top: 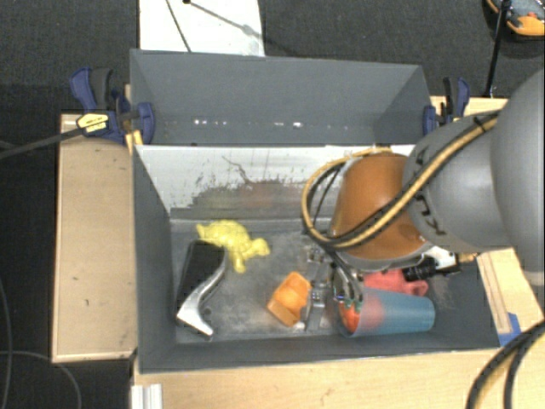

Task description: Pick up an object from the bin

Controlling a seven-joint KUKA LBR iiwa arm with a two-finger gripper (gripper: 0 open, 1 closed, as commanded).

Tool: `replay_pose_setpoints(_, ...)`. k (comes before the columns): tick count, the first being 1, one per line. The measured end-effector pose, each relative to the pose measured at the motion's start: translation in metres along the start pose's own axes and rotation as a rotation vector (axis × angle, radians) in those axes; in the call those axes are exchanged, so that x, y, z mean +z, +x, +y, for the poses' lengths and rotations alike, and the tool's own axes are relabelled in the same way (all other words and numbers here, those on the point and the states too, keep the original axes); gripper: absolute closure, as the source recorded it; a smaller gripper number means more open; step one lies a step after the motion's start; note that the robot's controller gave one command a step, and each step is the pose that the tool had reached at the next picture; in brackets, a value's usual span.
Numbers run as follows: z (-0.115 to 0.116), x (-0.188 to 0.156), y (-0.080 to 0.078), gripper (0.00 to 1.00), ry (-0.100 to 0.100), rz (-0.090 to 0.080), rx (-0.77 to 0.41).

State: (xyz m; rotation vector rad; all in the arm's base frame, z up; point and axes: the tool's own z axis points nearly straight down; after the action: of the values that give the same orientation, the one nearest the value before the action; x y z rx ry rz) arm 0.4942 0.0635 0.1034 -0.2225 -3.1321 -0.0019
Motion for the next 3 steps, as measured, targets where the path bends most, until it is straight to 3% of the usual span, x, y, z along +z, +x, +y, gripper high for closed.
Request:
replay_pose_setpoints(1, 0.016, 0.024, -0.013, 0.00, 0.020, 0.046, 0.027)
replay_pose_setpoints(2, 0.021, 0.031, -0.001, 1.00, 0.000, -0.005, -0.169)
replay_pose_setpoints(3, 0.021, 0.031, -0.001, 1.00, 0.000, -0.005, -0.168)
